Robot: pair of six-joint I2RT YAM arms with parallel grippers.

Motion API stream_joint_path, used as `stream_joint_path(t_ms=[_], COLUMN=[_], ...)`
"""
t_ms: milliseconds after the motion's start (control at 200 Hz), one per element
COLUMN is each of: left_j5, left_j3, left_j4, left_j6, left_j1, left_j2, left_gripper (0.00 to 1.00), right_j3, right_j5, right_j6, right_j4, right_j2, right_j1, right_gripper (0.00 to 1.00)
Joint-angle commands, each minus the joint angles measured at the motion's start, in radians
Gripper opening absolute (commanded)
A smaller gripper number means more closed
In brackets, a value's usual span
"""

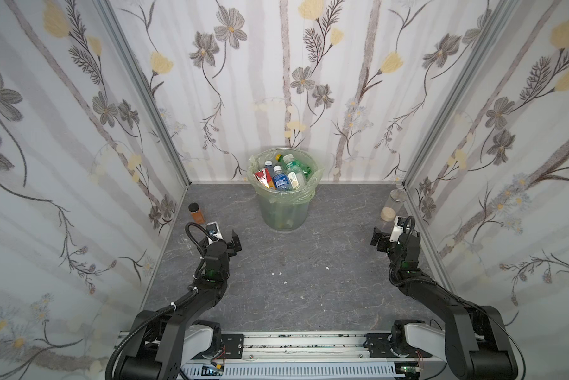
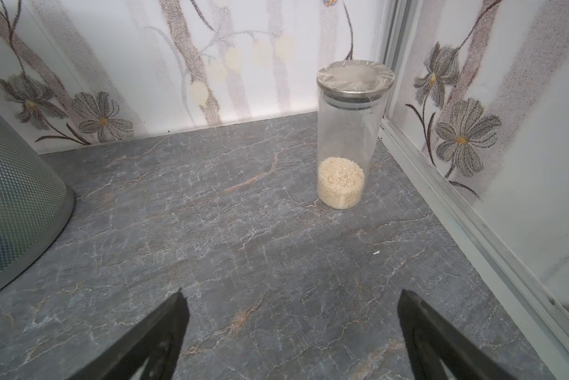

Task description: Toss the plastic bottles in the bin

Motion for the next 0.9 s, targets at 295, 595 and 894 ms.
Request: stream_joint_path(t_ms=[295, 595, 894], left_j5=[0.172, 0.231, 0.231], left_j3=[-0.017, -0.009, -0.009], left_j4=[0.550, 0.573, 0.573], left_j6=[0.078, 0.011, 0.012], left_j1=[0.070, 0.138, 0.139], left_j2=[0.332, 0.388, 0.388], left_gripper=[1.00, 1.00, 1.00], right_j3=[-0.223, -0.171, -0.150], right_j5=[0.067, 0.018, -0.008], right_j6=[-0.019, -0.036, -0.056], right_j4=[0.729, 0.676, 0.651], right_j2=[0.096, 0.123, 0.130], right_j1=[-0.018, -0.018, -0.012], right_gripper=[1.00, 1.00, 1.00])
